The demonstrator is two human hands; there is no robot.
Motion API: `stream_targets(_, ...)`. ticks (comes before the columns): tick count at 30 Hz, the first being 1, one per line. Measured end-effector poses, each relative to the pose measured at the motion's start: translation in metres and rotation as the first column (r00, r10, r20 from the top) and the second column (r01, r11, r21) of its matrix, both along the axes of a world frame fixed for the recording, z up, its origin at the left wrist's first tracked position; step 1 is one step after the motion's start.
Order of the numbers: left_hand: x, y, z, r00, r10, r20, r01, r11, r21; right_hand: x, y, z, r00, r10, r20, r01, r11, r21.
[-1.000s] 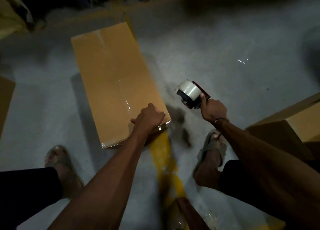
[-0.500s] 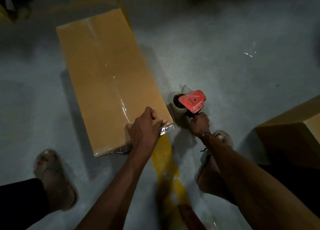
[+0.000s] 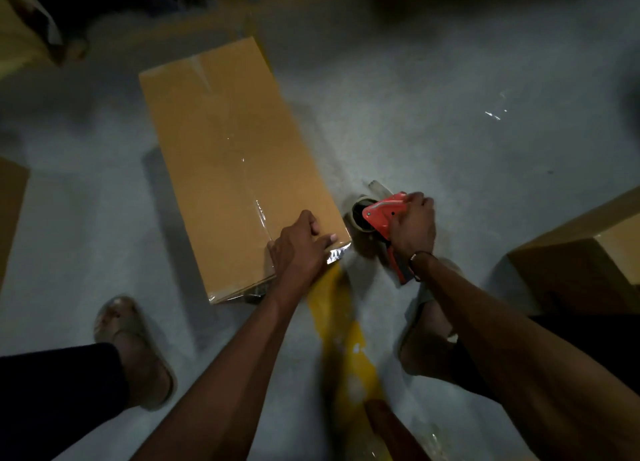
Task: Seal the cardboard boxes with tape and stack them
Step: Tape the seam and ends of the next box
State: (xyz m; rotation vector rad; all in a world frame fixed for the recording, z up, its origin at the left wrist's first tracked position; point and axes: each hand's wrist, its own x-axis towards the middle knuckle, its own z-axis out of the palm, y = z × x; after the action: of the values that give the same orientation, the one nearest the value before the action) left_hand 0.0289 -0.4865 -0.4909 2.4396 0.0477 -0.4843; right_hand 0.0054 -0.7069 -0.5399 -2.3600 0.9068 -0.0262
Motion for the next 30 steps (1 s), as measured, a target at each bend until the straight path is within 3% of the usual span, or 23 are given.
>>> stream_targets(2,0.004,0.003,0.002,0.999,-0.004,-0.049,0.004,1.000,-0.008,0.003,0.020,0.023,0.975,0.087,0.205,-0.119,0.982,0.149)
stream_targets(4,0.007,0.005,0.004,0.996,-0.013,-0.090,0.011,1.000,-0.021,0.002,0.039,0.033,0.952,0.148,0.268,-0.218,0.942,0.254)
stream_targets(10,0.018,0.018,-0.001,0.982,-0.080,-0.171,0.061,0.992,-0.112,-0.021,0.093,0.045,0.928,0.282,0.245,-0.316,0.942,0.112)
stream_targets(15,0.026,0.026,0.018,0.943,-0.149,-0.297,0.048,0.946,-0.321,-0.013,0.085,0.041,0.964,0.258,0.064,-0.265,0.908,0.326)
stream_targets(17,0.028,0.040,0.023,0.959,-0.136,-0.248,0.031,0.922,-0.386,-0.004,0.076,0.044,0.961,0.277,0.016,-0.270,0.920,0.284)
stream_targets(19,0.024,0.059,0.021,0.995,-0.087,-0.051,0.065,0.938,-0.340,0.002,0.073,0.053,0.936,0.340,0.090,-0.348,0.932,0.103)
stream_targets(21,0.011,0.078,0.015,0.986,-0.105,0.129,0.131,0.967,-0.219,0.010,0.077,0.064,0.850,0.482,0.213,-0.495,0.869,0.008)
stream_targets(22,0.002,0.084,0.013,0.978,-0.129,0.164,0.159,0.970,-0.186,0.014,0.079,0.067,0.762,0.606,0.227,-0.625,0.781,0.013)
stream_targets(25,-0.023,0.097,0.004,0.960,-0.220,0.175,0.234,0.970,-0.067,0.016,0.096,0.061,0.512,0.855,0.078,-0.858,0.506,0.088)
stream_targets(30,-0.033,0.095,-0.012,0.917,-0.313,0.248,0.283,0.947,0.150,0.010,0.101,0.050,0.425,0.905,0.008,-0.905,0.425,-0.001)
